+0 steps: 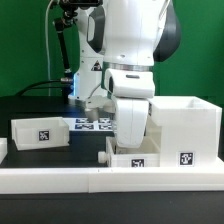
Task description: Assemble drawer
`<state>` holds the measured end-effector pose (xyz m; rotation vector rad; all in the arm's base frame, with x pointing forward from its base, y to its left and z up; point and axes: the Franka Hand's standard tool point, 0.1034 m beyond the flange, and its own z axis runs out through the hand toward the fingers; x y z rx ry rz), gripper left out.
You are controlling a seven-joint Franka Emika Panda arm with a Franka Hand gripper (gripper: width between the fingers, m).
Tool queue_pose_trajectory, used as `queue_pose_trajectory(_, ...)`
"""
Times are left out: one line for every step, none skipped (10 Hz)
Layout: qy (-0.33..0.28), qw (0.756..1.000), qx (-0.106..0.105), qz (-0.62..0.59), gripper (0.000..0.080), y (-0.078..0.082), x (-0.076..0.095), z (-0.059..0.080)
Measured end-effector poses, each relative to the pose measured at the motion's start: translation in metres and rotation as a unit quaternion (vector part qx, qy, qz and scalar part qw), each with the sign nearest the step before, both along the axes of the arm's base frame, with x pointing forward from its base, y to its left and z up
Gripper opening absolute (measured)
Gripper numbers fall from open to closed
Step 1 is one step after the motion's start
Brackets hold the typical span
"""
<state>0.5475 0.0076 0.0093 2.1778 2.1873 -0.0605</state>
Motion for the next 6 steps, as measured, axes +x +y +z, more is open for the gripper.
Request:
queue_pose_trajectory(0.003, 1.0, -0.003, 0.005, 0.0041, 0.0006, 0.0003, 0.0001)
queue_pose_trajectory(0.003, 1.0, -0.003, 0.005, 0.0041, 0.0006, 0.0003, 0.0)
queue_pose_trajectory(0.003, 1.0, -0.005, 0.005, 0.0041, 0.0022, 0.0004, 0.0)
queue_pose_trajectory(0.001, 1.0, -0.009, 0.004, 0.0041, 0.0014, 0.0003, -0.0001)
queue_pose_trajectory(-0.004, 1.0, -0.007, 0.004, 0.0041, 0.0013, 0.0003, -0.0005)
queue_pose_trajectory(-0.004, 1.0, -0.007, 0.004, 0.0041, 0.0009, 0.0002, -0.0005)
